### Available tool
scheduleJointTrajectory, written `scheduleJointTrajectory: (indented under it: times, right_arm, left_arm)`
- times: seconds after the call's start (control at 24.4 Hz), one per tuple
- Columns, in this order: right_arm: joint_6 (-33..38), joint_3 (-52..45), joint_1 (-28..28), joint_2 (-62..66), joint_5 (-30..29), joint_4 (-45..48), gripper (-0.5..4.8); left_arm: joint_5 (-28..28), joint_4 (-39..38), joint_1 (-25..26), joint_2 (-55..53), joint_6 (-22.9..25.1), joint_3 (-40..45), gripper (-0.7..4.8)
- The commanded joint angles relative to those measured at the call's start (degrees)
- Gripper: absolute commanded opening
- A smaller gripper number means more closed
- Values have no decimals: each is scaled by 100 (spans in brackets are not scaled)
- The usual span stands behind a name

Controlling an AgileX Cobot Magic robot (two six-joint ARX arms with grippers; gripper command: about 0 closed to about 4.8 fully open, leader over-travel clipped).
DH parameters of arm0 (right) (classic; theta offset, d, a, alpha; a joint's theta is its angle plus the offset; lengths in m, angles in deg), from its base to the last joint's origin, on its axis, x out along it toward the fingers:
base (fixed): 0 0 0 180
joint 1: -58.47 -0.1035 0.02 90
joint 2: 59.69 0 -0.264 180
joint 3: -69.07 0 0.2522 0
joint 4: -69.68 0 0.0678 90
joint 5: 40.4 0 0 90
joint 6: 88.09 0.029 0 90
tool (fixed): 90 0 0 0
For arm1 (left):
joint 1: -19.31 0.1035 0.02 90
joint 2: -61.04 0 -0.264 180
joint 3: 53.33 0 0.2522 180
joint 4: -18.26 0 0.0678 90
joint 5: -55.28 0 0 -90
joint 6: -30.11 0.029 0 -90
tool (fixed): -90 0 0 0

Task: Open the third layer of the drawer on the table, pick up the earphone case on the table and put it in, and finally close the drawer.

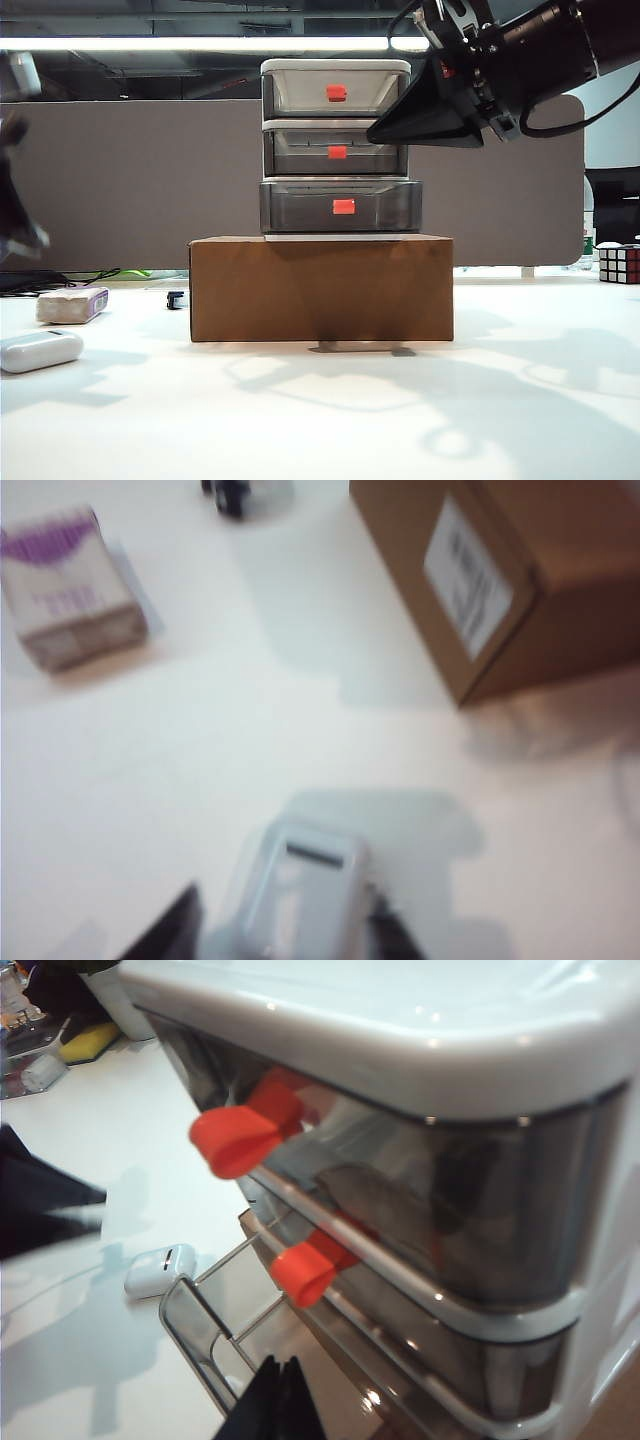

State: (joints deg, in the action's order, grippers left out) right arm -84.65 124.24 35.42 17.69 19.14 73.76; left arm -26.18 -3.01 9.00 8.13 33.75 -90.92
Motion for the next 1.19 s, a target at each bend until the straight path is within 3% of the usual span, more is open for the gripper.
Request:
scheduleJointTrajectory:
  times: [0.04,0.16,0.33,0.57,0.86,0.99,1.11,1.19]
  right_arm:
    - [20,24,-2,-39,-37,-9,-5]
    - [17,24,-2,-39,-39,-68,-6]
    - [-11,24,-2,-39,-55,-225,-5]
    - [-35,24,-2,-39,-59,-352,-5]
    - [-70,24,-2,-42,-57,-442,-5]
    - [-72,24,-2,-42,-57,-437,-5]
    - [-72,24,-2,-42,-57,-435,-6]
    - [-72,24,-2,-42,-57,-437,-5]
  left_arm:
    - [289,76,-9,-291,472,131,219]
    - [289,221,-9,-608,743,190,247]
    - [289,737,-9,-1143,841,190,402]
    - [293,1410,-9,-1821,841,188,401]
    - [461,1659,-9,-2426,837,188,389]
    - [704,1657,-9,-2590,837,188,328]
    - [730,1615,-9,-2680,839,188,313]
    - [737,1609,-9,-2677,839,188,256]
